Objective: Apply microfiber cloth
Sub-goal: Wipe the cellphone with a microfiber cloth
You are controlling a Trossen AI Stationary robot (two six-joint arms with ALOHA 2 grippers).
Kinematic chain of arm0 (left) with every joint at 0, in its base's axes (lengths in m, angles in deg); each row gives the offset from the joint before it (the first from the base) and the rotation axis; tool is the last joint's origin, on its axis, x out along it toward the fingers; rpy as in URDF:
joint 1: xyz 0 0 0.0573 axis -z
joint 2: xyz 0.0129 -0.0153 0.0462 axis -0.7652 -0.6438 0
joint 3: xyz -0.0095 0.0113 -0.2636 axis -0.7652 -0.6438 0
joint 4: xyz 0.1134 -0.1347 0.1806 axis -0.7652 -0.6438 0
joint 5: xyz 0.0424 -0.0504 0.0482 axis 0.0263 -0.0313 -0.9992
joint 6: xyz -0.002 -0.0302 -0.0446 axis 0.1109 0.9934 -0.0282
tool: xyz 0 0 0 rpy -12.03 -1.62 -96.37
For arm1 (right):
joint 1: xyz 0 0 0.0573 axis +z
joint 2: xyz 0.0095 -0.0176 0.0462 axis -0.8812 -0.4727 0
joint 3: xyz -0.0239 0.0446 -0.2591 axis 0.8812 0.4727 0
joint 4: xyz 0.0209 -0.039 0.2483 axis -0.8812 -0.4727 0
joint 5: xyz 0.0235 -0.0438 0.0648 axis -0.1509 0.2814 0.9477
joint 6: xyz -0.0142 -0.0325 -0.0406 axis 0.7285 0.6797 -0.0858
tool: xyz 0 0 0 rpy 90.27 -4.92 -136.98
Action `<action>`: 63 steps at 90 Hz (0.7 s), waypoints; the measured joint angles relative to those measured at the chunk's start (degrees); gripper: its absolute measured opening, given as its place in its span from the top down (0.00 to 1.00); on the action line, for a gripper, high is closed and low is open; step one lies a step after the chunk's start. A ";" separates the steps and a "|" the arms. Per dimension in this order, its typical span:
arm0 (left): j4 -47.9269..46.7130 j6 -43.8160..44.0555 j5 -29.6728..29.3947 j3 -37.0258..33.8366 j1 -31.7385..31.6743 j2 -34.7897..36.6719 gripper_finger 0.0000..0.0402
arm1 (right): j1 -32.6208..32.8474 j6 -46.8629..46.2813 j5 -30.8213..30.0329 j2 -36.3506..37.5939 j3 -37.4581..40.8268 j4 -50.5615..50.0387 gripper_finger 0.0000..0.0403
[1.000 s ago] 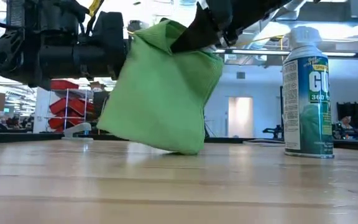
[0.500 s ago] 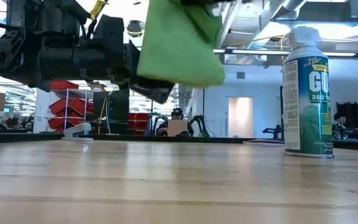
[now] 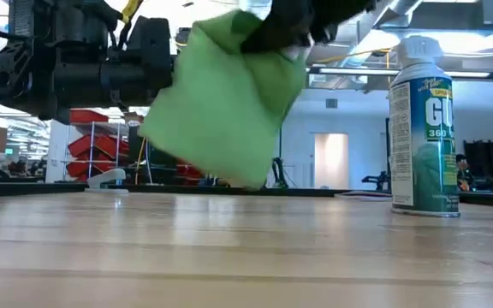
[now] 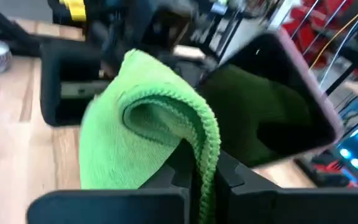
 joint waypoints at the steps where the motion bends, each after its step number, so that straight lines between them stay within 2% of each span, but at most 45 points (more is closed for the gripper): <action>1: -0.04 0.00 0.00 0.00 0.00 0.00 1.00 | 0.00 0.03 0.01 0.01 0.00 0.09 1.00; 11: -0.10 0.05 -0.02 0.00 0.00 0.00 1.00 | 0.20 2.87 -0.60 0.01 0.00 2.68 1.00; 28: -0.49 0.16 -0.05 0.00 0.02 0.00 1.00 | 1.09 17.35 -11.33 0.01 0.00 13.85 1.00; 44: -0.67 0.17 -0.07 0.00 0.02 0.00 1.00 | 1.31 28.75 -12.30 0.01 0.00 24.80 1.00; 55: -1.38 0.53 -0.07 0.00 0.02 0.00 1.00 | 0.95 29.94 -12.34 0.01 0.00 26.37 1.00; 63: -1.54 0.59 -0.09 0.00 0.02 0.00 1.00 | 0.98 26.98 -11.99 0.01 0.00 23.29 1.00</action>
